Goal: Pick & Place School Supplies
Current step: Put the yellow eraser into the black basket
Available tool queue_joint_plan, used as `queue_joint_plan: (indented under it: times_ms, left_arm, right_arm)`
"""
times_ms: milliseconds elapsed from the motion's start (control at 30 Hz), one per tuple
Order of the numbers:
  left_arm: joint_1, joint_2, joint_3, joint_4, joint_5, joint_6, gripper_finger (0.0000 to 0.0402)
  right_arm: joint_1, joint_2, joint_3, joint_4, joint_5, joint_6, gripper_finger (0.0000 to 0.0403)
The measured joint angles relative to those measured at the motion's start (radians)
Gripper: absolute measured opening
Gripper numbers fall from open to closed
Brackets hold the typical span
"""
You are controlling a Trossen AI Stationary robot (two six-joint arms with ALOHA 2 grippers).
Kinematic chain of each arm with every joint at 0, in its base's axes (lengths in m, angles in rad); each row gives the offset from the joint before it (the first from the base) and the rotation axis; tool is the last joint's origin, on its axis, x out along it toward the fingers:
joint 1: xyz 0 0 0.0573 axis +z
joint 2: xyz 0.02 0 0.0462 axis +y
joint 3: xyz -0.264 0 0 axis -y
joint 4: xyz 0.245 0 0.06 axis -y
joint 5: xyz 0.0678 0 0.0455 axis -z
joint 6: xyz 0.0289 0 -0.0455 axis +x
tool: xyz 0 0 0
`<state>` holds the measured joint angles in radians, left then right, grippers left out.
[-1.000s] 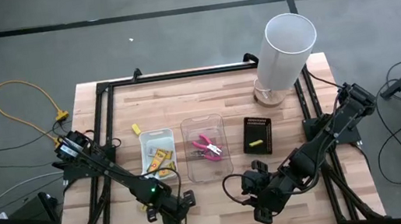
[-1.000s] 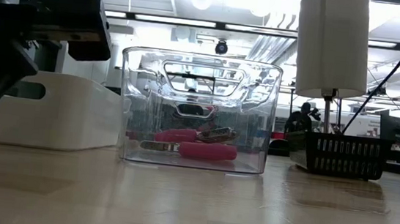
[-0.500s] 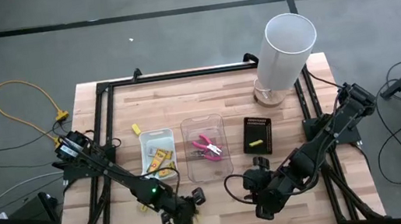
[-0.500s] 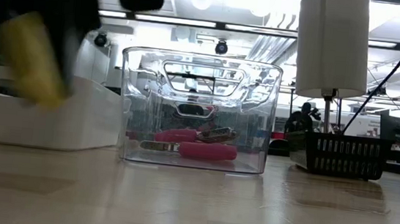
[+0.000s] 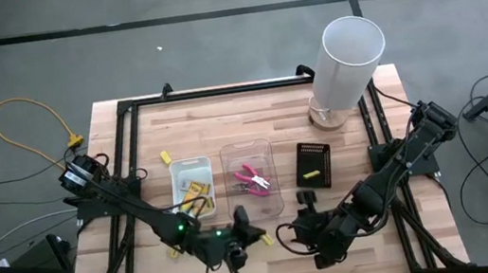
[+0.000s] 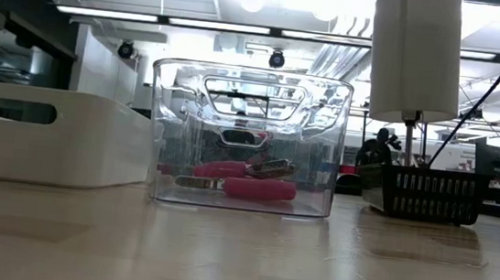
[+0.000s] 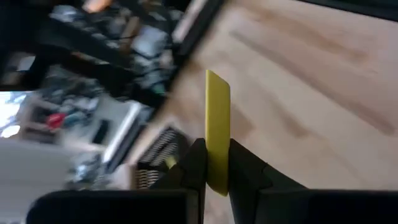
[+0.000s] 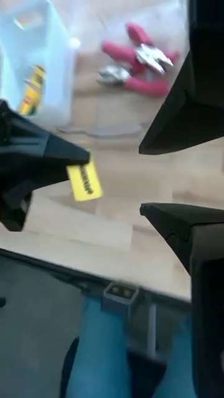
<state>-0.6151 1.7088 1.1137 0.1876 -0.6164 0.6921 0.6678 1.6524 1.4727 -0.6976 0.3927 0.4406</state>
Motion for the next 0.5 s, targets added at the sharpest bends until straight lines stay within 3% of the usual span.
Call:
queue_joint_plan:
  times_ms: [300, 500]
  left_arm:
    - [0.004, 0.000, 0.000, 0.137, -0.175, -0.008, 0.0034]
    - [0.023, 0.000, 0.000, 0.200, -0.199, -0.043, 0.0034]
  right_arm:
    - [0.000, 0.003, 0.000, 0.007, 0.134, -0.201, 0.0128]
    - [0.000, 0.028, 0.000, 0.019, 0.233, -0.314, 0.0128]
